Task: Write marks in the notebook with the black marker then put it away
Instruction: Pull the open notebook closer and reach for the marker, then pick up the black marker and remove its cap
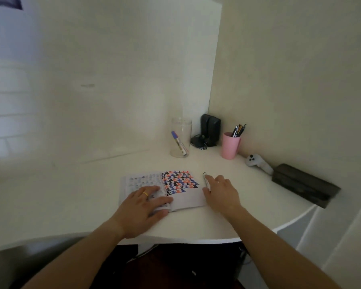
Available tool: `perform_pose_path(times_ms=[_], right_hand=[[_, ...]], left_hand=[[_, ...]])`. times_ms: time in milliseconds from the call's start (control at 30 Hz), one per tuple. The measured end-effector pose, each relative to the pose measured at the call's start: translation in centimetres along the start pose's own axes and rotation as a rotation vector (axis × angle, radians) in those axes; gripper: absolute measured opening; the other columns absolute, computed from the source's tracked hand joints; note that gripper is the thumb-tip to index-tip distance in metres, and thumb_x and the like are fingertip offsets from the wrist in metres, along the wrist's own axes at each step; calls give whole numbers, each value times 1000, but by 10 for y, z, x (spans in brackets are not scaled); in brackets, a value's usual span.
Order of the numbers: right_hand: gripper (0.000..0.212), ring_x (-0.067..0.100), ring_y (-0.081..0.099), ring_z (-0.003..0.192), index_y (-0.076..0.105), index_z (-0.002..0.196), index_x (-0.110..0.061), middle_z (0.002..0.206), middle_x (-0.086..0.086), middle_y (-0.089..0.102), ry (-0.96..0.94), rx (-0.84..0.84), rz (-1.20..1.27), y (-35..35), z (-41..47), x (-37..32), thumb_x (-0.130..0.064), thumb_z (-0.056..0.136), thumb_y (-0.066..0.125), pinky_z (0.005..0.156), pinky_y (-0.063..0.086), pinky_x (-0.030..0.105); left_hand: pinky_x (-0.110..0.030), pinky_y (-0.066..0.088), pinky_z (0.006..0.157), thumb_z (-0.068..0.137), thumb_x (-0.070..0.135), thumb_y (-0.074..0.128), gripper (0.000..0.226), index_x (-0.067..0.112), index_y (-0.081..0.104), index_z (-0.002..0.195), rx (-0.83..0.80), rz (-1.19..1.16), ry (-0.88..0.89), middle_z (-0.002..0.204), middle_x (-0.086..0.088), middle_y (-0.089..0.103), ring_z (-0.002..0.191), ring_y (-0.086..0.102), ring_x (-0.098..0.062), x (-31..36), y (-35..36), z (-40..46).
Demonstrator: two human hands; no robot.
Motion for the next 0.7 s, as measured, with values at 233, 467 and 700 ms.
perform_pose_path(times_ms=[233,467,700], right_hand=[[38,28,50,114,55,131,-15,120,9,61,-114,-21,-206,21,17,-15,-6,94,47,87,48,36],[51,28,56,106,58,136,-20,124,7,67,-337,226,-135,-1,41,-48,0,89,57,83,48,37],[68,27,60,98,61,130,-18,119,6,68,-527,303,-123,9,84,-61,5,68,78,78,50,36]], left_hand=[[-35,10,119,96,71,24,45,65,24,141,16,-39,-2,163,5,22,149,17,-20,-7,6,3],[-43,32,107,81,88,13,63,62,31,136,-112,-17,31,148,6,35,136,32,-18,-16,-8,27],[-36,50,84,89,72,27,52,45,55,124,-92,-44,-70,119,4,48,107,55,-15,-56,-12,113]])
Point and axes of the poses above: each hand's wrist, its own z-axis towards the middle knuckle, its own y-axis out of the palm, x = y × z, the point moved 6 cm from there along z, towards the middle knuckle
